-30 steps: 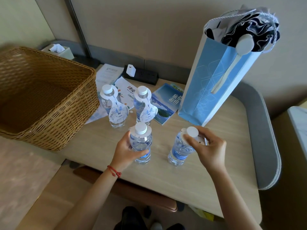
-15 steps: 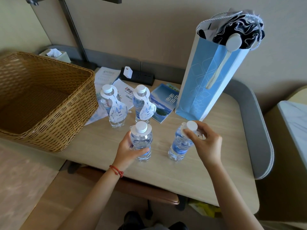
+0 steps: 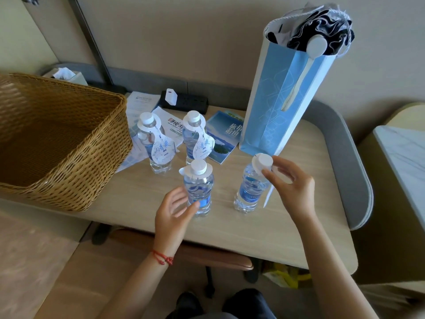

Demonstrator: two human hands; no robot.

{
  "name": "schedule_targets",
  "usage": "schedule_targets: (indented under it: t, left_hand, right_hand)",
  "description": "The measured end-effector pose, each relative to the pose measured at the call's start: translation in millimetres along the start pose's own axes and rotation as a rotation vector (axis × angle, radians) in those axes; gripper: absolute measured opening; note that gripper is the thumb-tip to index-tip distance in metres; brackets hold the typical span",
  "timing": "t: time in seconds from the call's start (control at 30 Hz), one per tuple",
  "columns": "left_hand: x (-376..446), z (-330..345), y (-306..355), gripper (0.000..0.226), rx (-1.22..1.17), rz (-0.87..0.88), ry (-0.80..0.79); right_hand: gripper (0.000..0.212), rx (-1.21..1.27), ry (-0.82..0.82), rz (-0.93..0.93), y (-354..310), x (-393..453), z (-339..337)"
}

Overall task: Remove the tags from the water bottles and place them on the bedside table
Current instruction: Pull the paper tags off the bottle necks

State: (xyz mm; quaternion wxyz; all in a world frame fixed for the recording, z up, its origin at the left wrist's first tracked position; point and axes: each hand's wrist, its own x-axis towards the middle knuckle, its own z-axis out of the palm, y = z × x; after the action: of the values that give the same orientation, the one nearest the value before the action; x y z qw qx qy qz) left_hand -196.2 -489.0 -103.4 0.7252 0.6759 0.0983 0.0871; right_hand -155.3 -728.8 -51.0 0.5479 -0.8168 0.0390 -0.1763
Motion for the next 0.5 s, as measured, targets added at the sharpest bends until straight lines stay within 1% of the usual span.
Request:
schedule_targets:
  t: [0.1, 0.2, 0.3, 0.4, 0.47, 0.5]
  left_hand:
    - [-17, 5, 1, 0.027, 0.019, 0.055, 0.028]
    - [-30, 23, 2, 0.024, 0.038, 0.06, 0.004]
    - [-32, 52, 5, 0.027, 0.064, 0.064, -0.05]
    - [-25, 81, 7, 0.033, 0.132, 0.088, -0.106]
    - [-16, 99, 6, 0.041, 0.162, 0.08, -0.104]
    - [-12, 106, 5, 0.045, 0.165, 0.071, -0.096]
  right_hand:
    - [0.029, 0.006, -0.006, 0.016, 4, 1, -7]
    - [0.021, 0.06, -0.039, 0.065, 8, 9, -14]
    - [0.013, 0.095, -0.073, 0.07, 12, 18, -22]
    - [0.012, 0.099, -0.148, 0.063, 18, 25, -31]
    - [0.017, 0.084, -0.222, 0.072, 21, 27, -35]
    - [0.024, 0.062, -0.259, 0.058, 22, 29, -36]
